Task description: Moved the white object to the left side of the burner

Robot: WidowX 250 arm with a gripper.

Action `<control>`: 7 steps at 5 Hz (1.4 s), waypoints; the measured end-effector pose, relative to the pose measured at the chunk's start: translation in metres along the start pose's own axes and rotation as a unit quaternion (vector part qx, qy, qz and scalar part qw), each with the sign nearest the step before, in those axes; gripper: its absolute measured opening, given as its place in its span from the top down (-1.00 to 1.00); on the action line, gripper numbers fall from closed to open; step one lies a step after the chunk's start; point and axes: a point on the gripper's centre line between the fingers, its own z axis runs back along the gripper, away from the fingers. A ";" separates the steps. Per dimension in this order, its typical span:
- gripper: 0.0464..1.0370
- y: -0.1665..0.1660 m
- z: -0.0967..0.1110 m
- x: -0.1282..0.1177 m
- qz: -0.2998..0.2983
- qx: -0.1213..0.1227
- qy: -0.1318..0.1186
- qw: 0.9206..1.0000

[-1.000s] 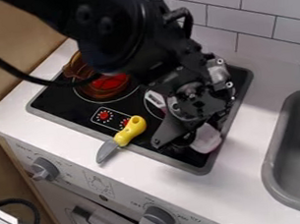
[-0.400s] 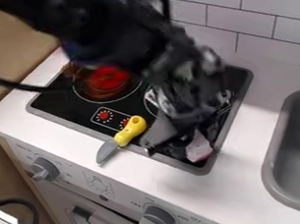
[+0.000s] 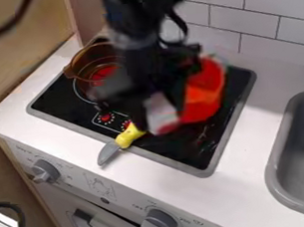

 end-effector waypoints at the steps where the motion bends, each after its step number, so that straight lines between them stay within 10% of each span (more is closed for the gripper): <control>1: 0.07 0.010 0.016 0.023 -0.025 0.011 0.000 1.000; 7: 0.07 0.040 -0.026 0.111 -0.129 -0.011 -0.033 0.991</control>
